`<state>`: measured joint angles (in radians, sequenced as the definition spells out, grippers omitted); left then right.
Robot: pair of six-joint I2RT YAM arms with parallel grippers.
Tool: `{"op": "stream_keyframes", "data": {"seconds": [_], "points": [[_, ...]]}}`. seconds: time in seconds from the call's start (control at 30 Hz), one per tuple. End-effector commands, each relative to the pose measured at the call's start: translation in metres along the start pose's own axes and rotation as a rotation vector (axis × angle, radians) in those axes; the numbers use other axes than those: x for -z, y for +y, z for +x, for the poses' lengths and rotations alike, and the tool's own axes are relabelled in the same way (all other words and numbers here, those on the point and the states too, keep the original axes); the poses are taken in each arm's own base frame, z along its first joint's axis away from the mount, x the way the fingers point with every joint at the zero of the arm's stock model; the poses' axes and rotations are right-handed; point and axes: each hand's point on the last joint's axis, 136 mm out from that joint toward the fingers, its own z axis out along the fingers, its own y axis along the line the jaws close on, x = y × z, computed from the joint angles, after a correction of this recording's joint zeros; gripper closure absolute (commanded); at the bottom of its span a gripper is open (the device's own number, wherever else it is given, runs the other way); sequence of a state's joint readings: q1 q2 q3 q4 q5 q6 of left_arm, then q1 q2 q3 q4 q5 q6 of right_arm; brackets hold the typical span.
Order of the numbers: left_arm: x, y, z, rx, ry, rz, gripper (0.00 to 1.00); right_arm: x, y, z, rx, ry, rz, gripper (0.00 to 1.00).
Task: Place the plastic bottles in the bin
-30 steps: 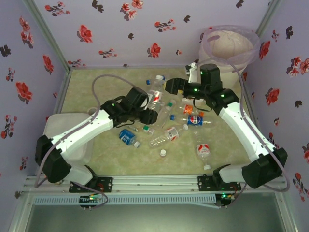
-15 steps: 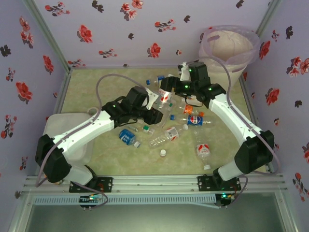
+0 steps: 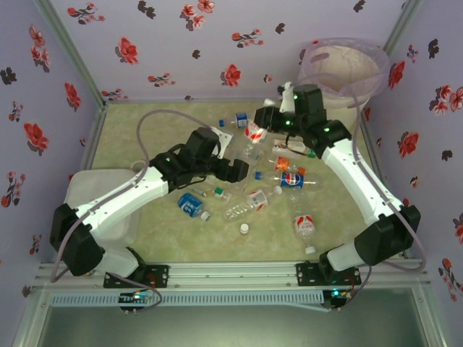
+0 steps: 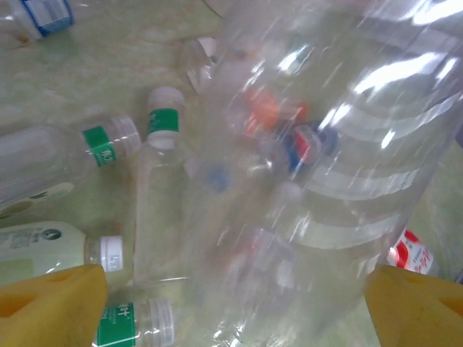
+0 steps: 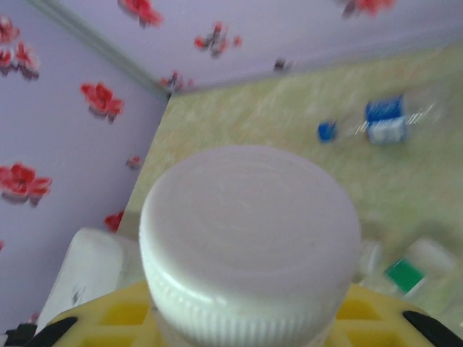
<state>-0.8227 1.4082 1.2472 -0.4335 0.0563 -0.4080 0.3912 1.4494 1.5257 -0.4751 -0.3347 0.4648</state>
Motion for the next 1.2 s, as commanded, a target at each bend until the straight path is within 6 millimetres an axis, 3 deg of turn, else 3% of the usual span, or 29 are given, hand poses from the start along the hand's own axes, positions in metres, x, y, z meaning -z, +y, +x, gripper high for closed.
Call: {"op": "stream_keyframes", "data": {"seconds": [0.0,0.13,0.27,0.4,0.53,0.77,0.97,1.1,1.17], "points": [[0.018,0.051,0.004,0.214,-0.011,-0.201,0.05,0.064,-0.018,-0.079,0.116,-0.268,0.172,0.76],[0.03,0.091,0.031,0.381,0.016,-0.355,0.04,0.121,-0.054,-0.156,0.14,-0.542,0.37,0.87],[0.043,0.113,0.056,0.498,0.012,-0.457,0.05,0.165,-0.082,-0.213,0.151,-0.737,0.518,0.97],[0.046,0.126,0.089,0.623,0.031,-0.507,0.07,0.172,-0.116,-0.249,0.18,-0.799,0.634,1.0],[0.042,0.132,0.107,0.706,0.037,-0.525,0.08,0.151,-0.144,-0.268,0.212,-0.755,0.699,1.0],[0.031,0.134,0.121,0.765,0.06,-0.537,0.06,0.093,-0.204,-0.273,0.26,-0.577,0.813,1.0],[0.027,0.138,0.14,0.758,0.123,-0.58,0.02,0.037,-0.254,-0.241,0.225,-0.403,0.821,0.98],[0.025,0.135,0.152,0.734,0.17,-0.599,0.01,0.014,-0.284,-0.216,0.187,-0.303,0.84,0.87],[0.024,0.132,0.159,0.726,0.194,-0.604,0.0,0.007,-0.293,-0.208,0.17,-0.274,0.84,0.73]]}}
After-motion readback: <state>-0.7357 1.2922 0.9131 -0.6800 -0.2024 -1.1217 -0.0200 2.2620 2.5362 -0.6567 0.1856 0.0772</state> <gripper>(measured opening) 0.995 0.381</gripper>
